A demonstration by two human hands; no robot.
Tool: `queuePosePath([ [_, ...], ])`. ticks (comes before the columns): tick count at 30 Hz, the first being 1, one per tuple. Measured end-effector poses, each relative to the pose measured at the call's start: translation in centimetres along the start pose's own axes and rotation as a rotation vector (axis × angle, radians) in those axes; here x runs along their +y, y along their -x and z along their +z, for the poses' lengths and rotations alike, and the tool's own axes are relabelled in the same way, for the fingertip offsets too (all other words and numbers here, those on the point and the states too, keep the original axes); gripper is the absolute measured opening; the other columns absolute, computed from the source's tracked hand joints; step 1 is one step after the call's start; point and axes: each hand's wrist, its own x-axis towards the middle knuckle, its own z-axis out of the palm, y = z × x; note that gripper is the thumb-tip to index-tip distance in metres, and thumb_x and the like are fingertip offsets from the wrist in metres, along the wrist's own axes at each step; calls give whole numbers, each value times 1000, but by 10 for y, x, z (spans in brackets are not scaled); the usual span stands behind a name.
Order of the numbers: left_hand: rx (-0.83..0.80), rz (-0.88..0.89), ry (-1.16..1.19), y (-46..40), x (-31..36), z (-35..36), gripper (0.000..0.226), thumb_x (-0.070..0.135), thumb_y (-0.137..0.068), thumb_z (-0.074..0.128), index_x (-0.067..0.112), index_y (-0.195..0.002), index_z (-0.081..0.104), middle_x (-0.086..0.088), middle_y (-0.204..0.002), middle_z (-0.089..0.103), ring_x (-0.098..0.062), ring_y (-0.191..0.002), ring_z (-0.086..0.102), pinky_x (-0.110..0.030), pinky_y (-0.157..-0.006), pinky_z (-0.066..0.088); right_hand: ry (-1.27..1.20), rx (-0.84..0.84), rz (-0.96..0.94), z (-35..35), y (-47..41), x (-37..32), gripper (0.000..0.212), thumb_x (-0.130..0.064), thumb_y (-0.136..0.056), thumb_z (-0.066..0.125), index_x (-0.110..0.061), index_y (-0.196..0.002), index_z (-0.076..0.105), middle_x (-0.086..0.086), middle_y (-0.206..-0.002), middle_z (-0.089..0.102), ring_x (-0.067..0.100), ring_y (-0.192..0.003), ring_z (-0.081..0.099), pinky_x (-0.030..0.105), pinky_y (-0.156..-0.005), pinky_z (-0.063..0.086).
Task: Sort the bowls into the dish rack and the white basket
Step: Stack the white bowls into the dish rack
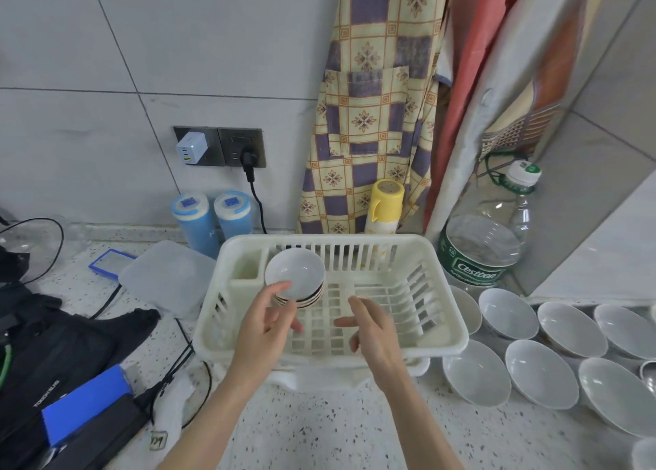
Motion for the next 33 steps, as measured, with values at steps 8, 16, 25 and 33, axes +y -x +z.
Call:
queuePosePath([
  [8,-108,-42,83,61,11,71,9,20,-98,57,24,-99,65,-6,-65,69,-2,-39,44,-14,-43,36,-106,43,-120,-77,52,4,18,-27,-96,54,-26,-98,71,3,-78,76,9,-45,42,16,-44,38],
  [16,-248,-355,50,99,0,181,20,31,-98,55,15,-92,65,-5,-66,71,-12,-39,36,-27,-46,33,-210,223,66,-198,71,52,18,-20,-93,56,-15,-93,73,10,-76,75,9,-40,37,16,-38,29],
  [25,-156,-775,-29,112,-22,264,59,56,-89,57,22,-134,39,-5,-90,75,-12,-44,44,-17,-38,26,-313,179,575,-281,68,122,45,-41,-96,52,1,-104,65,16,-80,76,10,-34,38,15,-34,19],
  [33,-102,-857,232,104,-36,300,48,36,-98,55,25,-141,38,-13,-90,78,-13,-42,45,-20,-39,25,-326,290,567,-306,49,130,36,-35,-94,58,-6,-115,55,14,-93,74,15,-49,45,16,-34,22],
])
